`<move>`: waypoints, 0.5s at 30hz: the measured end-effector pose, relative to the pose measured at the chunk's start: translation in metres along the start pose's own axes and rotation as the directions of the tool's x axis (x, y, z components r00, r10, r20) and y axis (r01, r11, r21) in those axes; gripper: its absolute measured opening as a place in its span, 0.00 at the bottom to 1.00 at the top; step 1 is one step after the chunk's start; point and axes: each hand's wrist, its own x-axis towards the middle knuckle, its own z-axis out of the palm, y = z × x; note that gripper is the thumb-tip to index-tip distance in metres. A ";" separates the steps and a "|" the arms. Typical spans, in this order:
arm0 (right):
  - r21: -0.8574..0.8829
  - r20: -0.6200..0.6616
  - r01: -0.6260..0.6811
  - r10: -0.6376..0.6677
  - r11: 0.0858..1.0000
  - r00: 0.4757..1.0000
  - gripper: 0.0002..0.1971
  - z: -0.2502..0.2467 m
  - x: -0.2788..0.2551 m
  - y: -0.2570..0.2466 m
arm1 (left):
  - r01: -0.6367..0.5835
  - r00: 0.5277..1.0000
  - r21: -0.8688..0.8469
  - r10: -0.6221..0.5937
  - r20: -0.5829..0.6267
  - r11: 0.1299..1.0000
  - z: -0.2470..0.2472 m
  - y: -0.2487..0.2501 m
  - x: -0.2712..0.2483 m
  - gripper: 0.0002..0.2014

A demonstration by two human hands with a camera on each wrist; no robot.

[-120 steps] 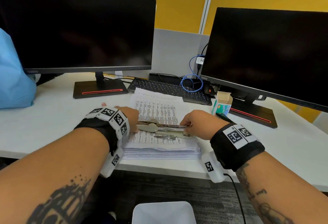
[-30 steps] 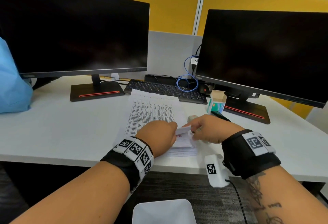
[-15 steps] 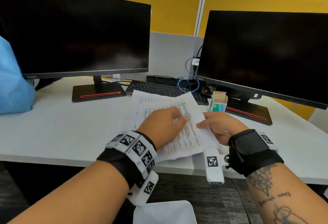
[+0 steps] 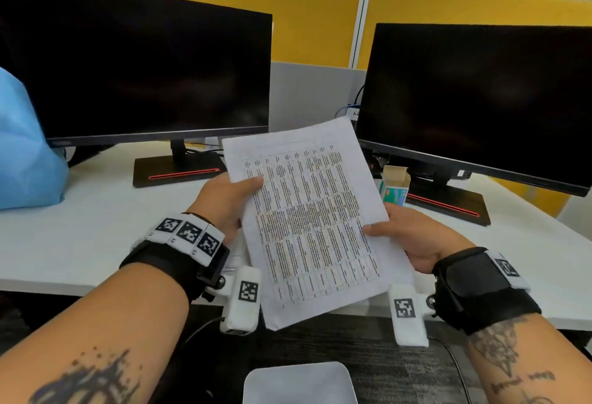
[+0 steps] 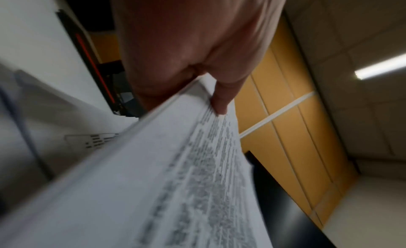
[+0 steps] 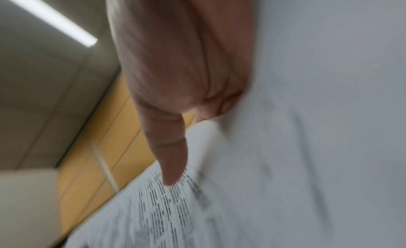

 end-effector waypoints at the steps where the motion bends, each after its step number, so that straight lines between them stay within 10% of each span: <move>1: -0.122 -0.038 -0.011 0.006 0.992 0.999 0.17 0.000 -0.001 0.002 | -0.039 0.999 0.007 0.039 0.025 0.999 0.004 0.002 -0.006 0.11; 5: -0.552 -0.146 -0.103 0.026 0.827 0.989 0.08 0.002 -0.009 0.004 | -0.123 0.990 0.024 0.121 0.074 0.992 0.001 0.009 -0.015 0.14; 12: -0.747 -0.478 -0.250 -0.237 0.616 0.845 0.12 -0.007 0.008 -0.008 | -0.123 0.978 0.245 0.075 0.194 0.962 -0.002 0.019 -0.029 0.09; 15: -0.833 -0.463 -0.347 -0.201 0.431 0.863 0.15 -0.009 0.029 -0.004 | -0.094 0.976 0.331 0.021 0.218 0.939 0.002 0.009 -0.032 0.10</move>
